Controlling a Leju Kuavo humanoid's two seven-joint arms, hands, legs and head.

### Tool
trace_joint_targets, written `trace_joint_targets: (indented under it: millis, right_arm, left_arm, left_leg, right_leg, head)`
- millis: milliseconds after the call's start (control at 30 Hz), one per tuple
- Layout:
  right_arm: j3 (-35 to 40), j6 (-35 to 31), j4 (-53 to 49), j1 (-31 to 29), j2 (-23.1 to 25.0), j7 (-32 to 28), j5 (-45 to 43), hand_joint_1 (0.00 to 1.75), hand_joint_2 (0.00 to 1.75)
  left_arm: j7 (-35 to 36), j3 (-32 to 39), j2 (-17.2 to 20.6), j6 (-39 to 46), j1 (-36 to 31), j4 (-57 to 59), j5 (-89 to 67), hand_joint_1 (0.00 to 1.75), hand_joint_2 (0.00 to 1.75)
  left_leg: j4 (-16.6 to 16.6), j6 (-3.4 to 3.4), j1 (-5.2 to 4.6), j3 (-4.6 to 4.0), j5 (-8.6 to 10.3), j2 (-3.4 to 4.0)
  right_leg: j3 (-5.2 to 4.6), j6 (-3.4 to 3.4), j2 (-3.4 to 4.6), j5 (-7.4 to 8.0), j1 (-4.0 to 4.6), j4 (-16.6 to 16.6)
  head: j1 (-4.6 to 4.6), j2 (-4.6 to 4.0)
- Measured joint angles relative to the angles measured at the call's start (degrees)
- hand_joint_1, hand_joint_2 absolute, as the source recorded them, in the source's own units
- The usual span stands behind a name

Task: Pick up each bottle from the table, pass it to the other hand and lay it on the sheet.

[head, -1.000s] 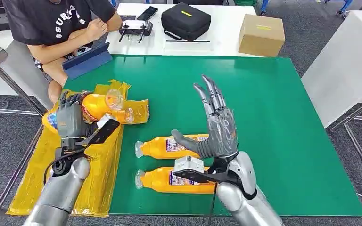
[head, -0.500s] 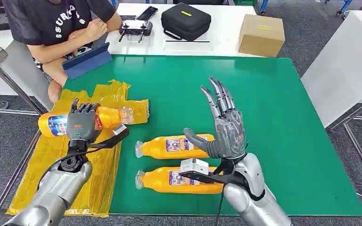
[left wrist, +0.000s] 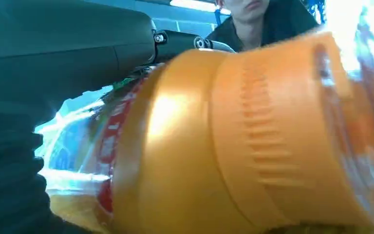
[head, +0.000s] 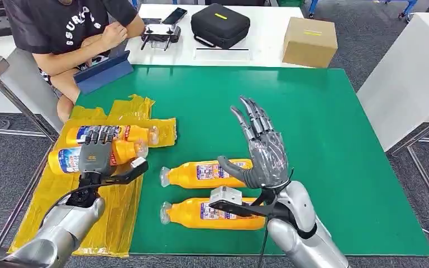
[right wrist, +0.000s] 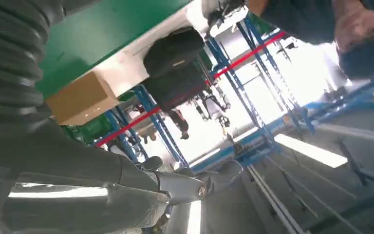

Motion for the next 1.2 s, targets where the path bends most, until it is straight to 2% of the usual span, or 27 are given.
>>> trace_joint_targets:
  millis: [167, 300, 333, 533, 667, 833, 1000, 1200]
  right_arm:
    - [0.02, 1.03, 0.35, -0.87, -0.24, 0.59, 0.55, 0.00, 1.75]
    - [0.07, 4.55, 0.94, -1.61, -0.59, 2.45, 2.12, 0.00, 1.75]
    - [0.02, 5.52, 1.29, -2.00, -0.77, 3.00, 2.36, 0.00, 1.75]
    - [-0.59, 14.37, 3.00, -3.95, -2.10, 6.54, 3.91, 0.00, 1.75]
    - [-1.03, 16.79, 4.22, -5.29, -2.78, 7.22, 3.91, 0.00, 1.75]
    - [-1.40, 23.96, 8.00, -8.62, -4.77, 9.55, 2.27, 0.00, 1.75]
    - [-2.43, 29.23, 13.03, -12.12, -8.46, 8.83, -2.43, 0.00, 1.75]
    - [-2.78, 32.36, 17.46, -14.25, -12.00, 7.98, -4.61, 0.00, 1.75]
  left_arm:
    - [-0.53, 1.64, -0.02, -0.40, -0.31, 0.63, 0.02, 0.00, 1.75]
    - [-2.74, 3.63, -0.24, -2.72, -0.45, 0.66, 1.93, 0.00, 1.75]
    - [-4.42, 4.38, -0.59, -3.92, -0.58, 0.63, 3.42, 0.00, 0.00]
    - [-14.10, 7.72, -2.54, -13.14, 0.53, -3.66, 12.27, 0.00, 0.00]
    - [-16.09, 8.22, -3.85, -16.05, 1.91, -7.21, 14.56, 0.00, 0.00]
    - [-29.34, 8.05, -4.46, -33.22, 6.11, -17.34, 38.07, 0.00, 0.00]
    - [-31.17, 5.90, -4.48, -40.94, 13.66, -32.47, 55.11, 0.00, 0.00]
    - [-32.61, 4.07, -3.98, -42.99, 18.77, -43.40, 61.26, 0.00, 0.00]
  left_leg:
    - [0.00, 0.00, 0.00, 0.00, 0.00, -0.01]
    - [0.00, 0.00, 0.00, 0.02, 0.00, -0.01]
    - [0.00, 0.00, 0.00, 0.03, 0.01, -0.02]
    - [0.00, 0.03, -0.01, 0.07, 0.02, -0.06]
    - [0.00, 0.05, -0.03, 0.06, 0.03, -0.05]
    - [0.01, 0.05, -0.04, 0.07, 0.03, -0.08]
    - [0.01, 0.05, -0.05, 0.04, 0.03, -0.07]
    - [0.01, 0.05, -0.07, 0.04, 0.03, -0.08]
  right_leg:
    - [0.01, 0.00, 0.00, 0.00, 0.00, 0.00]
    - [0.02, 0.00, -0.01, 0.00, 0.00, 0.00]
    - [0.04, 0.00, -0.01, 0.00, 0.00, 0.00]
    - [0.10, 0.00, -0.03, 0.00, -0.01, 0.00]
    - [0.10, 0.02, -0.02, 0.02, -0.03, 0.00]
    - [0.11, 0.02, -0.05, 0.02, -0.03, -0.01]
    - [0.11, 0.02, -0.04, 0.02, -0.03, -0.02]
    - [0.10, 0.03, -0.05, 0.02, -0.03, -0.03]
  head:
    - [-0.02, 0.00]
    - [-0.02, 0.00]
    - [-0.02, 0.00]
    - [-0.02, 0.00]
    - [-0.02, 0.00]
    - [-0.02, 0.00]
    - [-0.02, 0.00]
    - [-0.02, 0.00]
